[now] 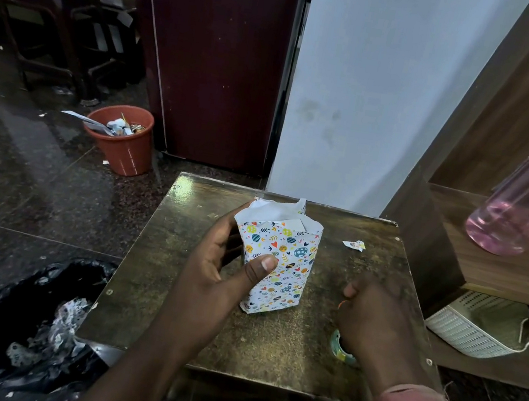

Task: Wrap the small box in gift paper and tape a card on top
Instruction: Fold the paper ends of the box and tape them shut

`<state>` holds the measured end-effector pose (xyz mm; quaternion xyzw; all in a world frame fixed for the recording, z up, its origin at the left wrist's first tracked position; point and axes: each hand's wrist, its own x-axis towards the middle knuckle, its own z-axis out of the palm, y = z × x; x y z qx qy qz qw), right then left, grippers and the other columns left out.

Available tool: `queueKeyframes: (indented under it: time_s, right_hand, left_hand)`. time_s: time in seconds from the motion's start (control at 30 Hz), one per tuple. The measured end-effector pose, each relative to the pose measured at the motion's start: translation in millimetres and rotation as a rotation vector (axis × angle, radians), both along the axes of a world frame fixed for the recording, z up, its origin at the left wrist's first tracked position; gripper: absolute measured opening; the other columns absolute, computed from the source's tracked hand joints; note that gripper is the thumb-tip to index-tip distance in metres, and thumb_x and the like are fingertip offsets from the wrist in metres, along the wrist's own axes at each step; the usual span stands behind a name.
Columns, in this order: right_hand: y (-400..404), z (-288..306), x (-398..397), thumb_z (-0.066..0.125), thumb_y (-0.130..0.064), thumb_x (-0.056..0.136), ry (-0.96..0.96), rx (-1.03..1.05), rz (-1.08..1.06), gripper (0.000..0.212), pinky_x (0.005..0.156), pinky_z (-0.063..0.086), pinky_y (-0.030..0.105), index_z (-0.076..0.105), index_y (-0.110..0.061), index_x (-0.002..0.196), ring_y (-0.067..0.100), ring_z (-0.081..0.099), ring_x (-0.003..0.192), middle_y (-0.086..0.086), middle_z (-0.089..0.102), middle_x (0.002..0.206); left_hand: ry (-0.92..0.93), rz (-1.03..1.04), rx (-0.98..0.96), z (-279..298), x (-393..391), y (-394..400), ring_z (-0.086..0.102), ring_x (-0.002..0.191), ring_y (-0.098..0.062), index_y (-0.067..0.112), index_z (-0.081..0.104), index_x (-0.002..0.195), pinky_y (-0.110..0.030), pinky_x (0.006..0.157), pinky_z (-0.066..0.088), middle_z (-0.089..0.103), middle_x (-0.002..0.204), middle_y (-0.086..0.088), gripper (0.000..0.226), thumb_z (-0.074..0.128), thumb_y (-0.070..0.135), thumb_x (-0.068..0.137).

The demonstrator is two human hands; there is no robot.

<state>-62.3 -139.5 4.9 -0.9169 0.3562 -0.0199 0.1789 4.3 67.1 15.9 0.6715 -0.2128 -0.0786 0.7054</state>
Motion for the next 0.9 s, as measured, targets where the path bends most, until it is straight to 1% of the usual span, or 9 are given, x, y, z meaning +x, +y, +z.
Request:
queueKeyframes:
  time_s: [0.1, 0.17, 0.23, 0.33, 0.5, 0.57, 0.7, 0.8, 0.9]
  right_hand:
    - [1.4, 3.1, -0.7, 0.059, -0.024, 0.091, -0.014, -0.073, 0.015, 0.016, 0.103, 0.039, 0.036, 0.066, -0.03, 0.104, 0.035, 0.049, 0.122, 0.006, 0.054, 0.124]
    - [2.7, 6.5, 2.9, 0.057, -0.028, 0.093, -0.222, -0.078, 0.088, 0.01, 0.091, 0.045, 0.034, 0.067, -0.029, 0.097, 0.027, 0.059, 0.11, 0.0, 0.064, 0.109]
    - [9.7, 15.4, 8.2, 0.057, -0.028, 0.098, -0.523, 0.168, 0.177, 0.008, 0.08, 0.051, 0.033, 0.065, -0.029, 0.097, 0.015, 0.066, 0.093, -0.006, 0.068, 0.097]
    - [31.8, 37.9, 8.9, 0.053, -0.026, 0.105, -0.787, 0.521, 0.34, 0.014, 0.078, 0.055, 0.023, 0.067, -0.029, 0.107, 0.005, 0.068, 0.091, -0.011, 0.072, 0.1]
    - [39.3, 38.7, 7.4, 0.047, -0.033, 0.106, -0.836, 0.594, 0.438, 0.023, 0.087, 0.056, 0.046, 0.068, -0.026, 0.113, 0.016, 0.068, 0.098, -0.004, 0.072, 0.109]
    - [36.6, 36.5, 7.7, 0.049, -0.035, 0.104, -0.838, 0.59, 0.428, 0.024, 0.086, 0.056, 0.049, 0.069, -0.027, 0.112, 0.017, 0.067, 0.098, -0.003, 0.071, 0.109]
    - [33.6, 37.1, 7.3, 0.051, -0.033, 0.103, -0.845, 0.547, 0.475, 0.024, 0.09, 0.055, 0.038, 0.073, -0.024, 0.11, 0.016, 0.067, 0.107, -0.005, 0.069, 0.11]
    - [33.3, 37.2, 7.5, 0.054, -0.033, 0.102, -0.829, 0.465, 0.52, 0.025, 0.095, 0.049, 0.022, 0.075, -0.023, 0.11, 0.011, 0.063, 0.116, -0.009, 0.066, 0.113]
    - [32.3, 37.1, 6.4, 0.057, -0.043, 0.098, -0.817, 0.46, 0.546, 0.029, 0.096, 0.047, 0.02, 0.076, -0.025, 0.111, 0.007, 0.061, 0.117, -0.011, 0.064, 0.115]
  left_hand:
    - [0.001, 0.006, -0.018, 1.8, -1.0, -0.7, 0.065, 0.125, -0.017, 0.025, 0.054, 0.143, -0.046, 0.106, 0.051, 0.071, 0.13, 0.004, 0.059, 0.074, 0.02, 0.087]
    - [0.004, 0.027, -0.029, 2.0, -0.6, -1.8, 0.065, 0.126, -0.016, 0.028, 0.055, 0.142, -0.046, 0.106, 0.051, 0.07, 0.132, 0.004, 0.06, 0.076, 0.021, 0.086]
    - [-0.009, 0.072, -0.041, 1.8, 0.2, -2.3, 0.065, 0.125, -0.017, 0.031, 0.057, 0.141, -0.046, 0.106, 0.052, 0.068, 0.134, 0.002, 0.064, 0.081, 0.024, 0.083]
    - [-0.041, 0.15, -0.052, 2.6, 0.2, -1.7, 0.066, 0.122, -0.013, 0.033, 0.058, 0.138, -0.033, 0.104, 0.053, 0.067, 0.131, 0.003, 0.073, 0.092, 0.025, 0.075]
    - [-0.064, 0.225, -0.087, 1.7, -0.6, -0.9, 0.07, 0.113, -0.016, 0.031, 0.055, 0.113, -0.03, 0.1, 0.055, 0.072, 0.115, 0.001, 0.062, 0.096, 0.025, 0.066]
    - [-0.099, 0.224, -0.063, 2.9, -1.4, -1.5, 0.071, 0.111, -0.014, 0.036, 0.057, 0.107, -0.026, 0.097, 0.055, 0.073, 0.113, 0.004, 0.053, 0.09, 0.027, 0.067]
    - [-0.168, 0.221, -0.041, 3.4, -3.7, -1.8, 0.07, 0.111, -0.011, 0.032, 0.063, 0.107, -0.022, 0.094, 0.055, 0.073, 0.114, 0.003, 0.043, 0.087, 0.027, 0.072]
    - [-0.226, 0.22, -0.023, 0.8, -1.3, -0.3, 0.07, 0.115, -0.018, 0.024, 0.066, 0.112, -0.031, 0.097, 0.057, 0.069, 0.12, -0.001, 0.039, 0.088, 0.031, 0.08]
    - [-0.294, 0.243, 0.005, -2.5, -0.4, 0.6, 0.067, 0.118, -0.025, 0.023, 0.072, 0.112, -0.037, 0.097, 0.057, 0.063, 0.123, 0.005, 0.037, 0.083, 0.037, 0.081]
